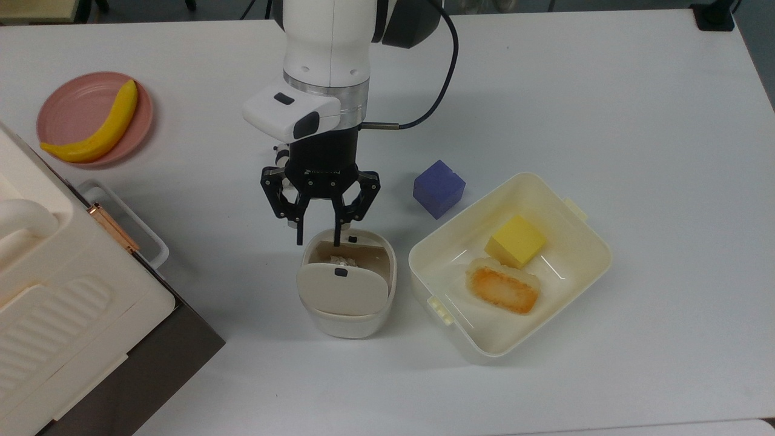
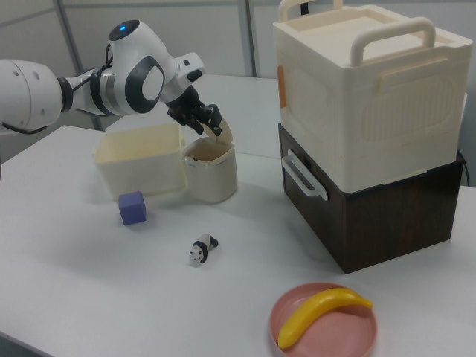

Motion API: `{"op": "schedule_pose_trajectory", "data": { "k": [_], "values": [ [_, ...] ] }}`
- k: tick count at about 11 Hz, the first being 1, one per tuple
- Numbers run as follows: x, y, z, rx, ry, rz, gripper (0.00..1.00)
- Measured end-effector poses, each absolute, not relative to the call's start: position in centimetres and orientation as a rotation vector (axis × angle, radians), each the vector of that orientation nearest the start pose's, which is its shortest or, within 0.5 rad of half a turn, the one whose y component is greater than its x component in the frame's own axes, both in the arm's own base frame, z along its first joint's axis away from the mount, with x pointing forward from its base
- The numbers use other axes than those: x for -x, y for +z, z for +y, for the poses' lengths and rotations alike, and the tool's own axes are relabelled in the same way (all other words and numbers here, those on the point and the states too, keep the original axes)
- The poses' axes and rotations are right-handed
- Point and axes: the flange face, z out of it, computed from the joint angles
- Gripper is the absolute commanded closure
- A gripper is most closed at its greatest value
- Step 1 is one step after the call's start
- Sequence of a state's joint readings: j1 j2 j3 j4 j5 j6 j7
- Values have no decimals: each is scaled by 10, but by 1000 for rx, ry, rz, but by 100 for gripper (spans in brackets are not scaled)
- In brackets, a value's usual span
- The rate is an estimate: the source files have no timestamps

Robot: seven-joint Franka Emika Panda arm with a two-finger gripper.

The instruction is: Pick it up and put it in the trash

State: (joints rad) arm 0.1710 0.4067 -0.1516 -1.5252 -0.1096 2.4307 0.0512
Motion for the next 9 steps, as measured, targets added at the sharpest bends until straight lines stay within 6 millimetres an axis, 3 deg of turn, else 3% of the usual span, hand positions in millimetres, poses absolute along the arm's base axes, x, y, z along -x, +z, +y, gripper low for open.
{"op": "schedule_pose_trajectory", "data": {
  "k": [3,5,7,9],
  "values": [
    [-714,486,39,3147,-785,42,0],
    [-694,484,40,3227,-473,77,0],
    [-663,500,41,3269,-167,97,0],
    [-636,520,44,3263,11,103,0]
  ]
}}
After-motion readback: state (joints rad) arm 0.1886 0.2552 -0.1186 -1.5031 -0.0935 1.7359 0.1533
